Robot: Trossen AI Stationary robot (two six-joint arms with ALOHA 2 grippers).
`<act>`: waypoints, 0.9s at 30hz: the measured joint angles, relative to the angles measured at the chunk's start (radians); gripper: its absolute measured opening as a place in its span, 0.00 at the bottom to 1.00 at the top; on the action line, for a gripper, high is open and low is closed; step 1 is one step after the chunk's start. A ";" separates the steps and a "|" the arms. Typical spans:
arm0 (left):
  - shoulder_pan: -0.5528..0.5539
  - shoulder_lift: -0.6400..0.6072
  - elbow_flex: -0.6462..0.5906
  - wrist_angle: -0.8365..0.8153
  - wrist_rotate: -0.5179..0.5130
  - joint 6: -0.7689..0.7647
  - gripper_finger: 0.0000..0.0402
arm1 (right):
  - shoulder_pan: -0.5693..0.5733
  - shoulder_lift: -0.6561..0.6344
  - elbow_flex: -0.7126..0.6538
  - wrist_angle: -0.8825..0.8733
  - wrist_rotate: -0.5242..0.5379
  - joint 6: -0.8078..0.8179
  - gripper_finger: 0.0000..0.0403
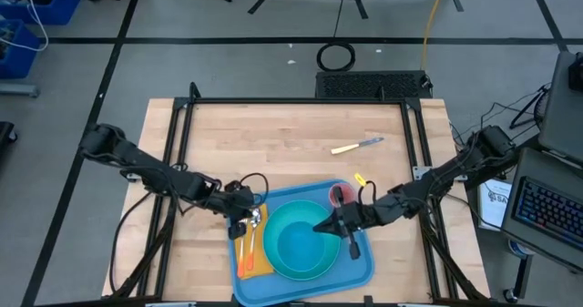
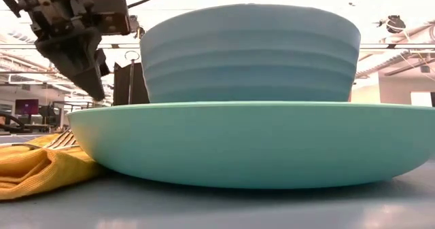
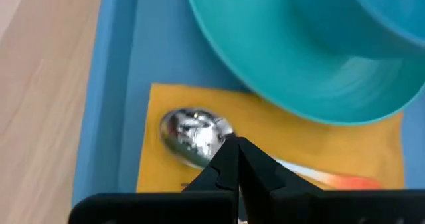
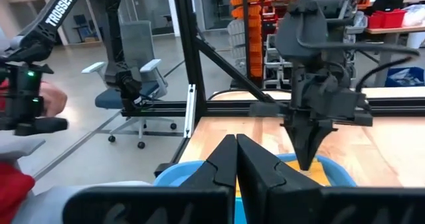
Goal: Set up tray
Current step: Adjust the fork on the napkin
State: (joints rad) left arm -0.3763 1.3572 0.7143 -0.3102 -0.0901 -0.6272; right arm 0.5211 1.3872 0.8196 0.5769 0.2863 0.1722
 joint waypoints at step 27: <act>0.027 0.091 -0.001 -0.056 -0.008 -0.036 0.00 | 0.018 0.000 0.000 0.017 0.005 -0.001 0.00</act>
State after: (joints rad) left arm -0.3493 1.4483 0.7136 -0.3659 -0.0985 -0.6627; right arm 0.5388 1.3876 0.8200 0.5938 0.2909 0.1715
